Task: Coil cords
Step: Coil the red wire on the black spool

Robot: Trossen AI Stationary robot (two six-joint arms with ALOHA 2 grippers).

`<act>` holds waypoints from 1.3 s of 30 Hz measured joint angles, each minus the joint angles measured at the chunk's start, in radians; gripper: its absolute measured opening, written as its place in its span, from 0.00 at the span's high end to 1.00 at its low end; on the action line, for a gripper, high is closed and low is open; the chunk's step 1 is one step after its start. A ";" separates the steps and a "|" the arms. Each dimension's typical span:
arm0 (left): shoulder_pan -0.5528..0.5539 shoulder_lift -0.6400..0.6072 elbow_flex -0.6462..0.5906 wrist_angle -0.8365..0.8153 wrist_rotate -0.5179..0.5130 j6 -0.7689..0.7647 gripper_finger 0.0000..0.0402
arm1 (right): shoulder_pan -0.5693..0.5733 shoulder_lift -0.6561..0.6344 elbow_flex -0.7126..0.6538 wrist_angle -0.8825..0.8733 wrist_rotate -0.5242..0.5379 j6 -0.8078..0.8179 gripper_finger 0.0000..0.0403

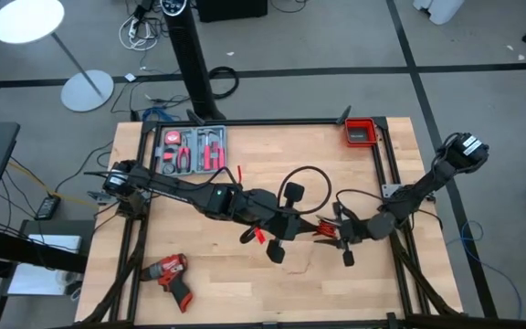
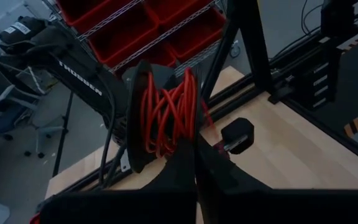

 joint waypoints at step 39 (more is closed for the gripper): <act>-0.002 0.000 0.000 0.049 -0.042 0.052 1.00 | 0.032 0.213 0.061 0.108 -0.188 0.045 0.82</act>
